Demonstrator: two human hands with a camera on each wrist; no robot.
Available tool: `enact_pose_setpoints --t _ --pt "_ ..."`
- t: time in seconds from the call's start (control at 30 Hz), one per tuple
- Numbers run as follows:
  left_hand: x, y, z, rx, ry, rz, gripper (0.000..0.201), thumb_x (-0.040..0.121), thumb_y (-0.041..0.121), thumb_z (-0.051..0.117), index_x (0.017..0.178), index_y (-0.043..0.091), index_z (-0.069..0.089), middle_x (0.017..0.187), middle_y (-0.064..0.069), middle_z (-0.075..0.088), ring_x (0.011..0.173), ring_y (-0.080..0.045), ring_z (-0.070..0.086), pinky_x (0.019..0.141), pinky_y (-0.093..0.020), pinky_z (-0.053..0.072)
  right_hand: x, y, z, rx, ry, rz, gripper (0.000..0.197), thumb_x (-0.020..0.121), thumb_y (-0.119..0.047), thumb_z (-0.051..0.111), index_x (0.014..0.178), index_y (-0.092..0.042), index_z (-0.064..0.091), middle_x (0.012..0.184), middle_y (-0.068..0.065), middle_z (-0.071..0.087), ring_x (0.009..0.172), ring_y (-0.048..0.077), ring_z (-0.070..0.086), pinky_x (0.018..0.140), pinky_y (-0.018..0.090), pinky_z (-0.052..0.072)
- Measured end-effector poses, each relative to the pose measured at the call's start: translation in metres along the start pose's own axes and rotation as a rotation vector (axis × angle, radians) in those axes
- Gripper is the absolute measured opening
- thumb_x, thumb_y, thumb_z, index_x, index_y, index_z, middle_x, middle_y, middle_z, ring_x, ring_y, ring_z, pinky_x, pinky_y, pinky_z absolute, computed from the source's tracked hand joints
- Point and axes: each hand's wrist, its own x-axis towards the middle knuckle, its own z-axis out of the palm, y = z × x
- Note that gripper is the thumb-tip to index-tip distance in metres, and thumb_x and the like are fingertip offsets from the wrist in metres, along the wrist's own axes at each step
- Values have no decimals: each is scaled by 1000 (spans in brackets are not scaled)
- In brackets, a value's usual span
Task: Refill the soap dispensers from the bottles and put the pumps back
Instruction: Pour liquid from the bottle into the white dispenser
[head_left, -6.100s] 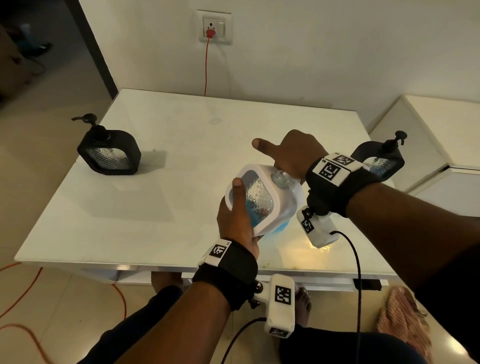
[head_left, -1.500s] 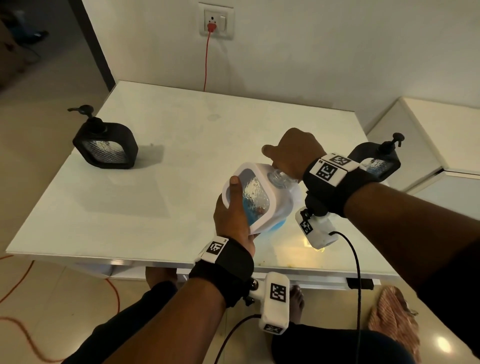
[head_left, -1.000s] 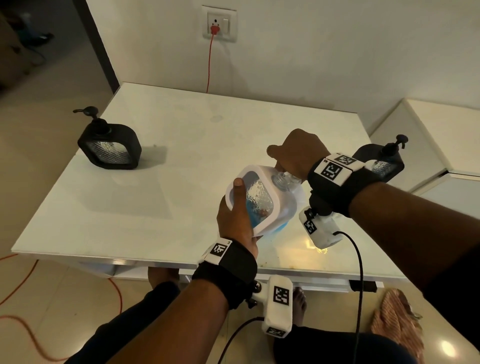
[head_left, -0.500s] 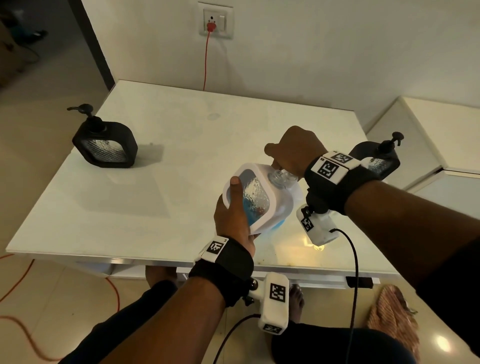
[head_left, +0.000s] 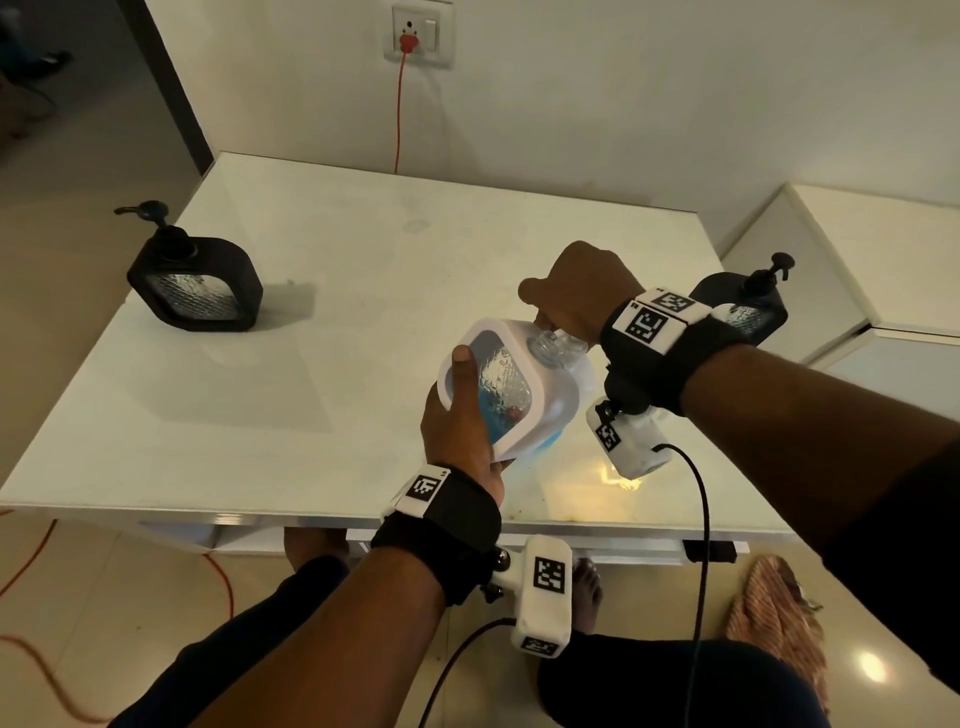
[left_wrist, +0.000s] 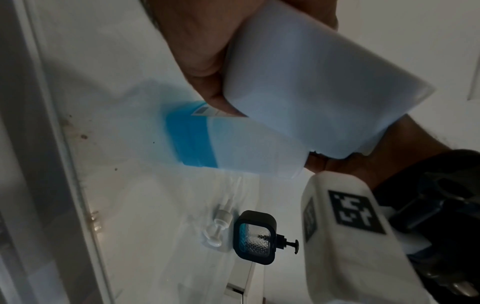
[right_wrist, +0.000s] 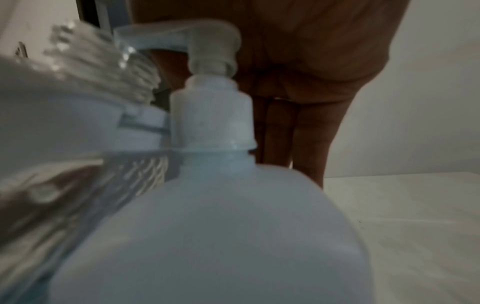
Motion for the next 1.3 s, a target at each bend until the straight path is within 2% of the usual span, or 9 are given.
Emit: enact_pose_setpoints --t 0.13,0.3,0.43,0.6,0.7,0.83,0.97,1.13,1.3 --pt "1 -1 -1 -3 -1 1 50 93 68 62 133 38 64 127 -4 73 113 -32 71 82 -54 65 2 2 5 -12 43 11 31 86 -36 58 79 -8 68 82 4 75 81 27 67 74 33 54" --pt "-1 0 -1 11 5 -3 50 93 67 61 133 38 63 126 -4 73 112 -32 71 83 -56 64 -2 3 -1 101 -27 21 55 93 -53 50 73 -8 75 52 -8 68 66 20 64 64 29 50" --pt "-1 2 -1 26 19 0 49 93 68 62 133 38 63 127 -3 73 112 -32 71 85 -57 64 -3 1 -2 92 -39 19 60 94 -59 47 73 -9 73 45 -12 63 63 19 62 61 29 47" --pt "-1 0 1 13 7 -3 52 92 68 62 134 38 63 127 -4 73 114 -33 71 87 -60 62 1 3 5 3 49 13 36 84 -39 56 77 -8 72 75 1 75 76 24 67 75 35 55" --pt "-2 1 0 12 16 -4 52 92 68 63 134 38 63 127 -4 73 114 -33 71 86 -59 63 2 4 6 24 55 29 36 80 -38 55 82 -7 73 81 3 76 80 27 67 79 38 57" --pt "-5 3 1 10 22 -7 48 94 66 61 133 37 64 125 -3 74 111 -31 72 79 -51 65 0 3 2 95 -4 43 44 87 -46 52 80 -8 73 57 -7 70 68 17 63 65 29 50" --pt "-4 4 1 20 16 -16 49 94 68 61 133 38 64 127 -2 73 111 -31 71 79 -51 66 0 2 -3 117 -57 53 46 90 -49 54 74 -9 72 48 -12 65 59 20 64 63 30 56" --pt "-3 2 2 6 22 -11 51 92 68 63 134 38 64 127 -2 73 112 -32 72 85 -57 63 2 4 1 37 4 38 28 84 -31 61 83 -7 74 71 -5 74 71 19 64 72 32 54" --pt "-1 3 1 9 29 -7 51 93 67 63 134 37 62 125 -3 73 110 -31 72 85 -56 64 0 3 5 6 50 31 31 85 -35 59 81 -7 71 84 6 74 84 28 66 71 33 51"
